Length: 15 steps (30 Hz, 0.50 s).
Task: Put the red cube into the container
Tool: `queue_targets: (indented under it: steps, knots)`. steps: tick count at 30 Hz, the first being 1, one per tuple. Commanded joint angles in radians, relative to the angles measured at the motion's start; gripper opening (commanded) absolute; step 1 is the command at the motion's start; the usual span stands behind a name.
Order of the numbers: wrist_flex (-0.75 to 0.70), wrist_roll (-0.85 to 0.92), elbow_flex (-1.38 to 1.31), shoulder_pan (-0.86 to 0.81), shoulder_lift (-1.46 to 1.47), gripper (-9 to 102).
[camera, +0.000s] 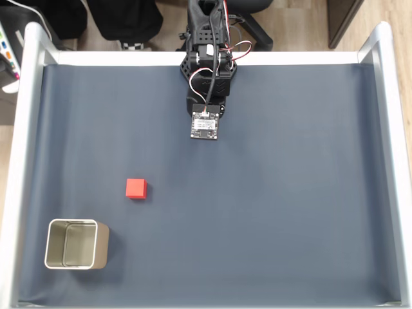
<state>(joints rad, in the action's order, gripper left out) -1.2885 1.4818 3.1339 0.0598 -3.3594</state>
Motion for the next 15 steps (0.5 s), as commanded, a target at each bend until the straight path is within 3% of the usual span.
queue_targets:
  steps: [1,15]
  knots:
    - [-0.009,0.107,-0.003,0.000,0.003,0]
    - [-0.009,0.098,-0.003,0.008,0.003,0]
